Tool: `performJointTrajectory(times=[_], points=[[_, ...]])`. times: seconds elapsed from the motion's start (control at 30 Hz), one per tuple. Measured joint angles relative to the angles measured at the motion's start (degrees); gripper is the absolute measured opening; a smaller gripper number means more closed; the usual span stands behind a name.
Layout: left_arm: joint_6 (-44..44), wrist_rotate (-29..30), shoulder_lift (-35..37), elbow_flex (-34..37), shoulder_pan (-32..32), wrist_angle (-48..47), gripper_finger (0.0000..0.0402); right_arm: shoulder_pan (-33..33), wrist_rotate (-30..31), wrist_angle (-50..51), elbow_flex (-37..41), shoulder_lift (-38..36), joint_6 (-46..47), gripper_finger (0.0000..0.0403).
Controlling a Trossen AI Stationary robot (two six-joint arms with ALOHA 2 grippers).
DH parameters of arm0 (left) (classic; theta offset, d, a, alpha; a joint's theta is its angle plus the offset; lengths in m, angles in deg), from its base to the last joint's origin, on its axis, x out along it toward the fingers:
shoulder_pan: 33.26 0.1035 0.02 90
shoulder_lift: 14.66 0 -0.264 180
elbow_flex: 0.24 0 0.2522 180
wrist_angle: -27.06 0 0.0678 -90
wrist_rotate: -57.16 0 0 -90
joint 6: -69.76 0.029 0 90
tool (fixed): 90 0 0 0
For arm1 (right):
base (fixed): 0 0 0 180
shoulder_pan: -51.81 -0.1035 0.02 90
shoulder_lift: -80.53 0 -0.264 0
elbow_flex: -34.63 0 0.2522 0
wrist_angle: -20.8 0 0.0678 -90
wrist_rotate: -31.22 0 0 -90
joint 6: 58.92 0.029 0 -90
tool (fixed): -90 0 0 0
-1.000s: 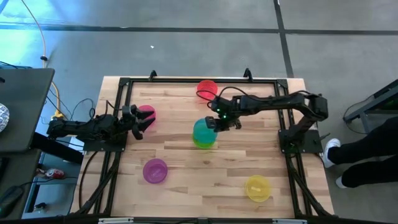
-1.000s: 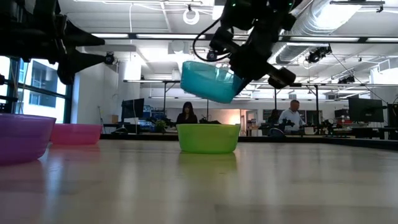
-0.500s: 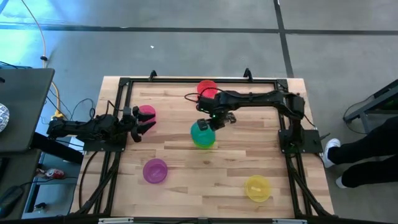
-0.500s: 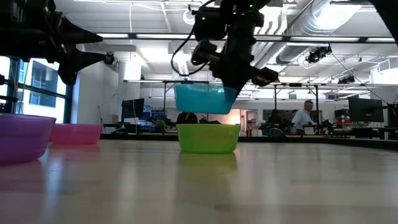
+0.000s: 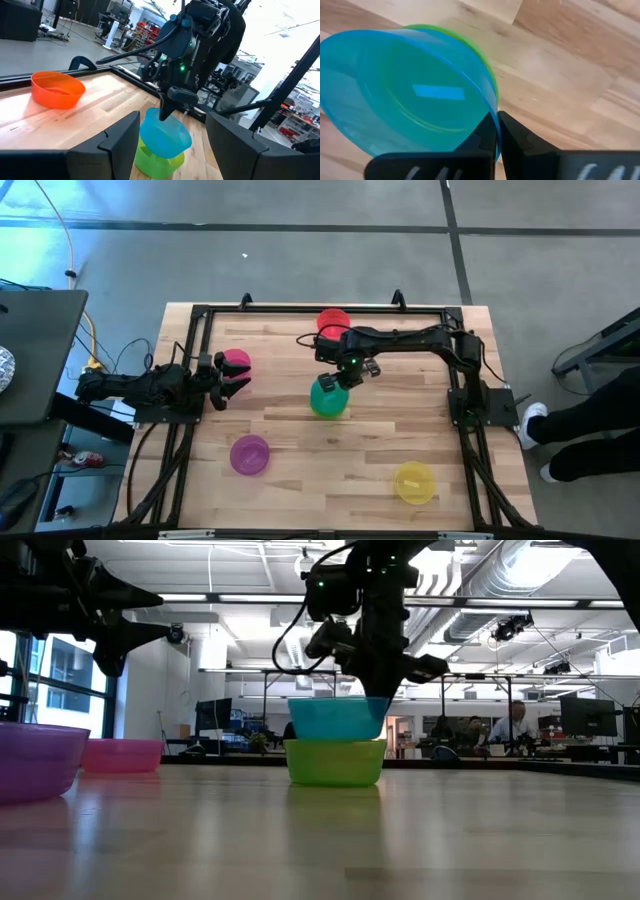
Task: Nest bowls inside each other
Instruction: Stack the blue bowl on the green bowl
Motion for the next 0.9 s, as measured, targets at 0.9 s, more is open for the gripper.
performJointTrajectory(times=[0.9], points=[[0.0,0.0,0.0,0.0,0.0,0.0,0.0216,-0.9,0.1,-2.9,0.0,0.0,-1.7,0.0012]])
